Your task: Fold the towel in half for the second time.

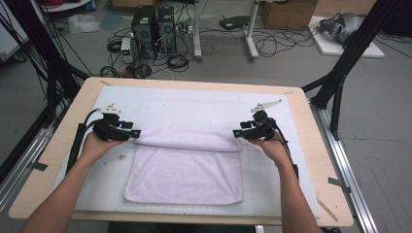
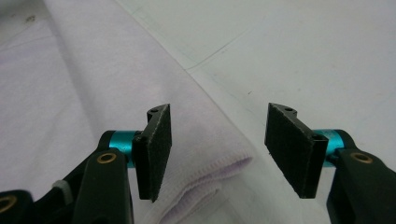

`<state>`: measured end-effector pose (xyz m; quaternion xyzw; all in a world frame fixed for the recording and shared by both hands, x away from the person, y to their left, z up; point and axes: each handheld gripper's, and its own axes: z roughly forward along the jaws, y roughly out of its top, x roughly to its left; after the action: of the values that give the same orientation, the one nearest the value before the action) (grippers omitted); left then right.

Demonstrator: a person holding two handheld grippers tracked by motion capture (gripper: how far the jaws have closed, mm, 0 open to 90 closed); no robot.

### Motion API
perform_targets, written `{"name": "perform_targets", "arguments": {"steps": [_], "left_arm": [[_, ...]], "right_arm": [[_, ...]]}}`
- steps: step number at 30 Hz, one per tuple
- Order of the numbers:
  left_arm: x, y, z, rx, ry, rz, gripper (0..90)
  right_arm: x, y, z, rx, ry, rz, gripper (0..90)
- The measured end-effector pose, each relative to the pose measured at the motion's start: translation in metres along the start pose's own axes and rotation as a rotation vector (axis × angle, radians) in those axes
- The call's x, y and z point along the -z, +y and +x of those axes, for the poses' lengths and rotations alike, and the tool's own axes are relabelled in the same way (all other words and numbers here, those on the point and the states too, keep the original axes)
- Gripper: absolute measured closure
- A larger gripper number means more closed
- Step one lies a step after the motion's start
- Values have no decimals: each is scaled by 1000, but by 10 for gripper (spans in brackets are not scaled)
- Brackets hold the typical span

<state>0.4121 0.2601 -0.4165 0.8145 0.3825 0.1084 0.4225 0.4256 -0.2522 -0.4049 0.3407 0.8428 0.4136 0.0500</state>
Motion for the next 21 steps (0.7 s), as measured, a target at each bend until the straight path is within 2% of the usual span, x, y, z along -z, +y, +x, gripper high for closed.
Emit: {"name": "perform_targets", "arguments": {"steps": [3,5,6,8,9,10,11,15,21], "left_arm": [[-11,6,8,42,-11,-1,431],[-19,7,12,77,-40,26,432],[-23,6,14,89,-75,45,461],[-26,3,12,69,-126,69,636],[-27,3,11,60,-145,75,729],[-25,3,9,41,-149,78,804],[-23,4,7,22,-135,67,840],[-7,9,0,-20,-114,20,853],[24,11,-15,-50,-121,-76,851]], "right_arm": [[-17,-2,-4,-12,11,41,400],[-24,-5,-8,-38,33,63,416],[-26,-7,-9,-59,57,75,474],[-28,-9,-10,-76,118,93,638],[-28,-10,-9,-70,156,91,741],[-27,-10,-7,-54,160,91,784],[-25,-9,-5,-38,155,96,818],[-15,-3,4,14,126,78,842],[14,5,23,85,114,-11,841]]}}
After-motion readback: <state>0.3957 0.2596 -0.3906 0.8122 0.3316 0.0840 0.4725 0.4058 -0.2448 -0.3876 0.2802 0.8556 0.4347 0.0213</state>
